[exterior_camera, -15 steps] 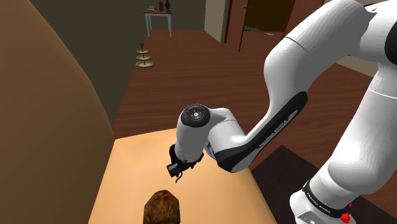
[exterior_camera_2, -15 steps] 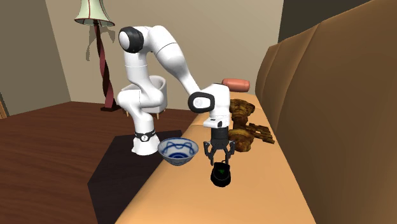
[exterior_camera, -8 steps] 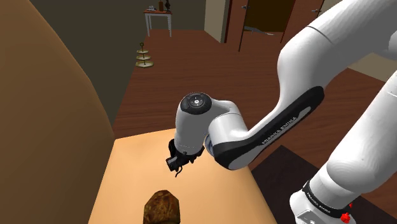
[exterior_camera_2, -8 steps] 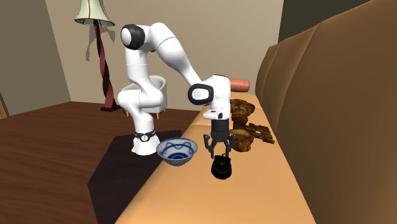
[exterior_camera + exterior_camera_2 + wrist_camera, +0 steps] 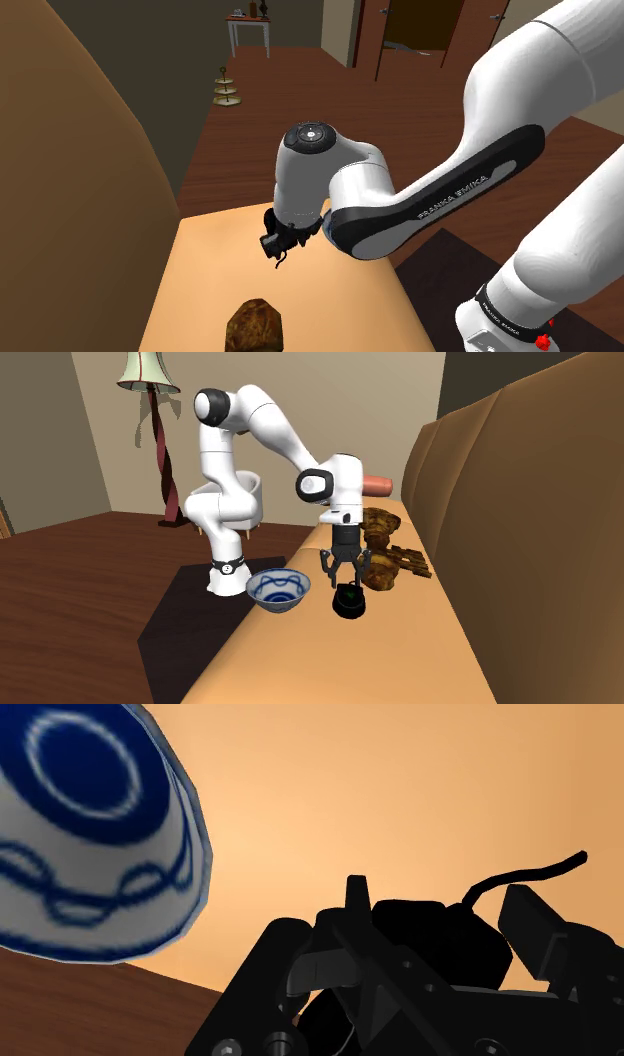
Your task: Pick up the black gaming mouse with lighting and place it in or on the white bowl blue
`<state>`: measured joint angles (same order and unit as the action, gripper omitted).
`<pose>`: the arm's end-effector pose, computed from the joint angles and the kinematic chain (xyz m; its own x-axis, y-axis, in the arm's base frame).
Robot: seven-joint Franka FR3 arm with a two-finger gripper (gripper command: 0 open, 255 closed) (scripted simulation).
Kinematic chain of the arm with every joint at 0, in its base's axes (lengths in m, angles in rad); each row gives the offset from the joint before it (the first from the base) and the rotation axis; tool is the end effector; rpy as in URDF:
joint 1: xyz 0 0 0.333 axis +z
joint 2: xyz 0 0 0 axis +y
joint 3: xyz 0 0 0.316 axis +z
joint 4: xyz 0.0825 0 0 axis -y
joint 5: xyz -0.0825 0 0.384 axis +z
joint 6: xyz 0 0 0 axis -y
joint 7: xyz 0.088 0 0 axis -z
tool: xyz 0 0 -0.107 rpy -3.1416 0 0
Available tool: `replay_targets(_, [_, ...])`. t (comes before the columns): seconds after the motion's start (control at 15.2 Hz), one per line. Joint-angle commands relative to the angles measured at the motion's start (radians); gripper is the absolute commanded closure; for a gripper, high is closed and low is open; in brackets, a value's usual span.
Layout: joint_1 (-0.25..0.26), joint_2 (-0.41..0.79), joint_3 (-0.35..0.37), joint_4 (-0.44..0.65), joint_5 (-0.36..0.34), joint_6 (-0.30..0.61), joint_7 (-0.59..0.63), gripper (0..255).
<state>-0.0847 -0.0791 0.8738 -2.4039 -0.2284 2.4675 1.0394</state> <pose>0.3495 0.3526 0.3443 0.9696 -0.0711 0.2341 -0.0813 -0.9961 0.0345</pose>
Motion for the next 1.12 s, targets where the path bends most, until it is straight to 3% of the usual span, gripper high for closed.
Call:
replay_targets(0.0, [0.008,-0.029,-0.007,0.011,0.042,-0.026,-0.035,255])
replay_targets(0.46, [0.038,-0.11,-0.042,0.049,0.142,-0.115,-0.121,255])
replay_targets(0.99, [0.062,-0.176,-0.08,0.106,0.206,-0.218,-0.183,255])
replay_targets(1.06, [0.077,-0.222,-0.106,0.066,0.243,-0.213,-0.219,255])
